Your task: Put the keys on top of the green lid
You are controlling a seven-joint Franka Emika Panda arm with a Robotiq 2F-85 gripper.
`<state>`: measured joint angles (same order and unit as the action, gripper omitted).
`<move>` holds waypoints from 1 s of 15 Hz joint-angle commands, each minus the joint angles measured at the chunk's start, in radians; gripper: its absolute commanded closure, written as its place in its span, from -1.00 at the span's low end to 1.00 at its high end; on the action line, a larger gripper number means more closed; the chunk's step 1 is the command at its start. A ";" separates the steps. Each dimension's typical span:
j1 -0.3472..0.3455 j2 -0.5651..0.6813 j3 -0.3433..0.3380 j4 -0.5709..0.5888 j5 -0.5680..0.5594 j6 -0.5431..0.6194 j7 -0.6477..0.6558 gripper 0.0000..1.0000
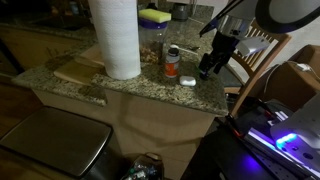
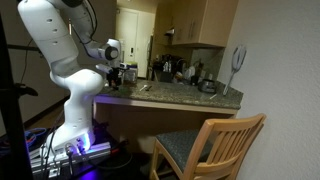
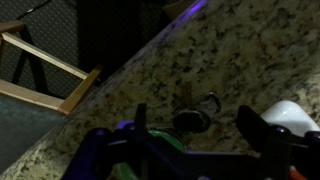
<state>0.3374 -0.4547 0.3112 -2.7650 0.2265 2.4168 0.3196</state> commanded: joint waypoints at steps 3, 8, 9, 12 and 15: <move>0.007 0.027 -0.009 0.006 0.016 0.021 -0.038 0.07; 0.006 0.027 -0.009 0.008 0.013 0.013 -0.041 0.79; 0.006 0.027 -0.009 0.008 0.014 0.013 -0.042 0.90; 0.008 0.027 -0.010 0.010 0.018 0.015 -0.041 1.00; 0.011 0.028 -0.012 0.008 0.024 0.025 -0.046 0.95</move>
<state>0.3405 -0.4545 0.3099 -2.7599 0.2294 2.4180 0.3067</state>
